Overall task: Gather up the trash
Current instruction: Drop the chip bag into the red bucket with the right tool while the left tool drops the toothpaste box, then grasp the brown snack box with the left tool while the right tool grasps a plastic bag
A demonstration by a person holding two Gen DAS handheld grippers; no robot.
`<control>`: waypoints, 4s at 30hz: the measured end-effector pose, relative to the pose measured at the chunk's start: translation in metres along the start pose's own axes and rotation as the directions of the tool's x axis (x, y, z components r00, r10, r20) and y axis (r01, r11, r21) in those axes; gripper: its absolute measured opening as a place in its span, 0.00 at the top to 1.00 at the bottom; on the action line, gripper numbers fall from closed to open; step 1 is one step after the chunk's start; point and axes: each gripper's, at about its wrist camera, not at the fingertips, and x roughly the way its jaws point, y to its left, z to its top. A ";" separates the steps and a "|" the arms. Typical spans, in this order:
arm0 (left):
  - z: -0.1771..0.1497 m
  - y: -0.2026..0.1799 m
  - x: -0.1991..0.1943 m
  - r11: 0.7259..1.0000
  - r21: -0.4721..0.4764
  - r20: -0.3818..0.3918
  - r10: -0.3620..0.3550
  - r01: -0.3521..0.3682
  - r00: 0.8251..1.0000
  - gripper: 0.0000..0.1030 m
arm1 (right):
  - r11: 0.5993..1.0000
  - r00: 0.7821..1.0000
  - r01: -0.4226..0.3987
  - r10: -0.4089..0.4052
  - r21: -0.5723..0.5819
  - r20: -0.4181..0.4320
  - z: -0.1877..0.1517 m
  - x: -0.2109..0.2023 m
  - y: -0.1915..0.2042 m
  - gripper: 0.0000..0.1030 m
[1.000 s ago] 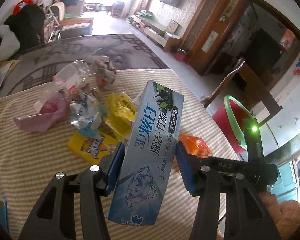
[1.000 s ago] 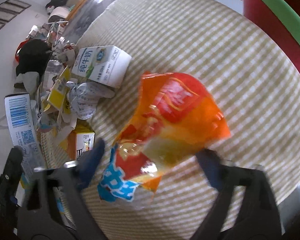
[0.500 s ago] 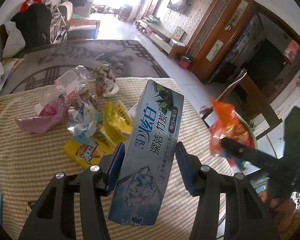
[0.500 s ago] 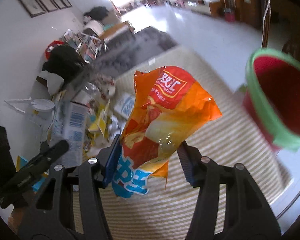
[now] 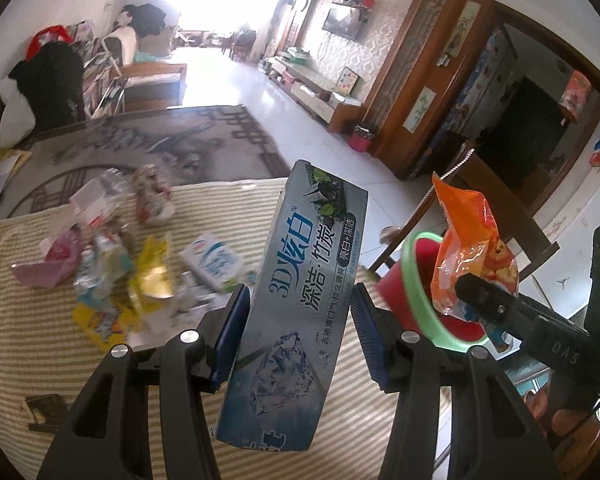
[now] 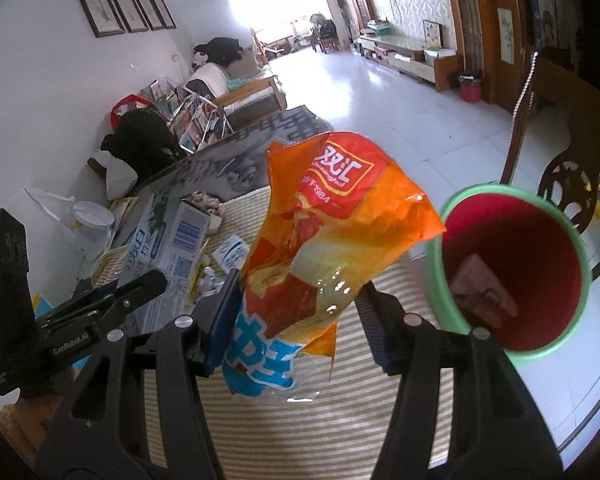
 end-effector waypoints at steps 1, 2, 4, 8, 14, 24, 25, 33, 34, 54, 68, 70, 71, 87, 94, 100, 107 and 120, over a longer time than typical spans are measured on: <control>0.001 -0.007 0.001 1.000 0.005 0.004 -0.001 0.001 1.000 0.52 | 1.000 1.000 0.001 -0.001 -0.002 0.006 0.002 -0.005 -0.009 0.47; 0.002 -0.016 0.004 1.000 0.011 0.009 -0.004 0.004 1.000 0.52 | 1.000 1.000 0.001 -0.001 -0.002 0.013 0.005 -0.011 -0.019 0.47; 0.006 -0.036 0.009 1.000 0.027 0.019 -0.009 0.009 1.000 0.52 | 1.000 1.000 0.006 -0.006 -0.001 0.025 0.009 -0.021 -0.037 0.47; 0.010 -0.072 0.018 0.998 0.053 0.031 -0.027 0.025 0.999 0.52 | 1.000 0.999 0.025 -0.025 0.015 0.045 0.016 -0.038 -0.075 0.46; 0.007 -0.126 0.042 0.993 0.100 -0.005 -0.067 0.067 0.998 0.52 | 0.995 0.995 0.081 -0.084 0.060 0.047 0.017 -0.054 -0.130 0.46; 0.001 -0.194 0.109 0.975 0.142 -0.136 -0.151 0.170 0.979 0.52 | 0.977 0.986 0.167 -0.166 0.132 -0.019 0.003 -0.054 -0.199 0.46; 0.001 -0.199 0.116 0.974 0.140 -0.147 -0.158 0.179 0.976 0.52 | 0.976 0.985 0.173 -0.171 0.133 -0.027 0.002 -0.052 -0.204 0.46; 0.003 -0.211 0.149 0.979 0.082 -0.190 -0.167 0.185 0.968 0.31 | 0.978 0.981 0.191 -0.187 0.087 -0.058 0.005 -0.035 -0.216 0.33; 0.003 -0.208 0.149 0.981 0.067 -0.184 -0.167 0.182 0.969 0.31 | 0.977 0.980 0.198 -0.195 0.082 -0.044 0.006 -0.036 -0.215 0.30; -0.020 -0.074 0.051 0.986 -0.070 -0.042 0.147 -0.150 0.988 0.31 | 1.000 0.997 -0.005 0.004 -0.011 -0.071 0.021 0.002 -0.128 0.19; -0.151 0.208 -0.067 0.413 -0.815 -0.201 0.458 -0.407 0.866 0.31 | 0.986 0.981 -0.095 0.070 -0.134 -0.179 -0.015 0.051 0.022 0.18; -0.160 0.235 -0.064 0.373 -0.832 -0.245 0.416 -0.410 0.876 0.31 | 0.986 0.980 -0.098 0.072 -0.134 -0.186 -0.021 0.054 0.040 0.18; -0.163 0.249 -0.058 0.372 -0.836 -0.263 0.375 -0.404 0.889 0.31 | 0.986 0.980 -0.096 0.069 -0.136 -0.189 -0.024 0.056 0.049 0.18; -0.114 0.282 0.015 0.655 -0.696 -0.245 0.166 -0.293 0.955 0.85 | 0.983 0.981 -0.048 0.012 -0.179 -0.195 -0.032 0.088 0.144 0.18; -0.075 0.276 0.016 0.815 -0.484 -0.228 0.234 -0.318 0.945 0.85 | 0.967 0.952 -0.175 0.118 -0.184 -0.283 -0.014 0.138 0.198 0.18; -0.045 0.278 0.017 0.881 -0.329 -0.227 0.275 -0.340 0.934 0.85 | 0.957 0.912 -0.249 0.180 -0.150 -0.369 0.000 0.197 0.238 0.19; -0.086 0.292 -0.001 0.889 -0.337 -0.239 0.237 -0.310 0.942 0.81 | 0.978 0.858 -0.204 0.152 -0.053 -0.491 -0.010 0.265 0.251 0.27; -0.091 0.284 0.020 0.899 -0.298 -0.283 0.238 -0.322 0.929 0.73 | 0.962 0.847 -0.271 0.239 0.001 -0.474 -0.010 0.258 0.244 0.76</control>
